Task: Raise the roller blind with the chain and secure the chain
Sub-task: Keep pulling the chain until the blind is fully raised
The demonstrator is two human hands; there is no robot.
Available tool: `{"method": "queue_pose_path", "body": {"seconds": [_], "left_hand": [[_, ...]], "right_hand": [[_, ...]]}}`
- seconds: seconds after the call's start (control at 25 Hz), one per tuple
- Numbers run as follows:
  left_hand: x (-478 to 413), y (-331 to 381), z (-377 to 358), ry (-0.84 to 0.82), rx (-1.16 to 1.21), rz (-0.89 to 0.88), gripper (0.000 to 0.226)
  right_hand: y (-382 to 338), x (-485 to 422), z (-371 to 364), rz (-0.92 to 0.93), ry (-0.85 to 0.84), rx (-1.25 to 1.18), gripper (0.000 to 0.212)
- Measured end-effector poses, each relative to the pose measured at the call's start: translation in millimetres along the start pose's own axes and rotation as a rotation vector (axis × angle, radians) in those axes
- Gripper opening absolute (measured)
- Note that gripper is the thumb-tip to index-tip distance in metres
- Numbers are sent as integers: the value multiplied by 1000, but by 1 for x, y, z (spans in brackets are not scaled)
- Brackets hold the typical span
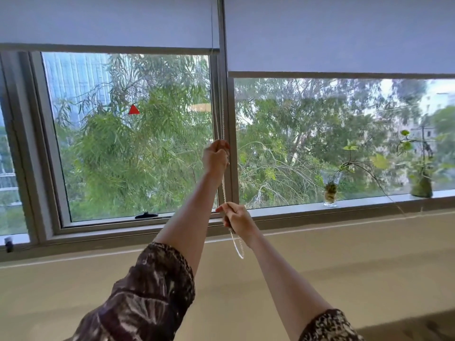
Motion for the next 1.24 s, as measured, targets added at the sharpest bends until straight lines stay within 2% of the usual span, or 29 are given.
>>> {"method": "queue_pose_path", "body": {"seconds": [0.08,0.2,0.32,0.4,0.52,0.64,0.72,0.8,0.92,1.04,1.24], "left_hand": [[5,-11,7,-15,0,18,32],[14,-22,16,-18,-59,14,31],[26,-34,15,-31,-106,-6,40],[37,-46,11,-58,-100,-3,37],[55,-66,6,-91,-146,-2,32],[67,-76,9,-138,-141,-16,39],[67,-74,15,-227,-151,-13,33],[61,-70,21,-342,-148,61,26],[46,-67,35,-440,-198,175,34],[25,-55,40,-394,-102,146,41],[-3,-12,14,-304,71,159,36]], "right_hand": [[2,3,7,-106,-34,-39,30],[-11,-8,20,-135,46,-75,38],[-44,-31,23,-65,85,-116,47],[-75,-48,19,11,110,-142,47],[-119,-67,13,133,182,-174,32],[-139,-76,10,193,224,-226,24],[-137,-76,9,240,270,-179,27],[-129,-74,8,280,279,-163,30],[-112,-66,7,293,268,-112,30],[-93,-57,6,244,222,-110,31],[-61,-38,-6,203,169,-144,26]]}}
Point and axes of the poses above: each hand's wrist, its own x-axis away from the middle knuckle, its own z-axis out of the back of the hand, y = z × x, the point moved 2 cm from there along -x, towards the middle knuckle, and after that the axes turned 7 degrees about -x, right-handed, at the moved point
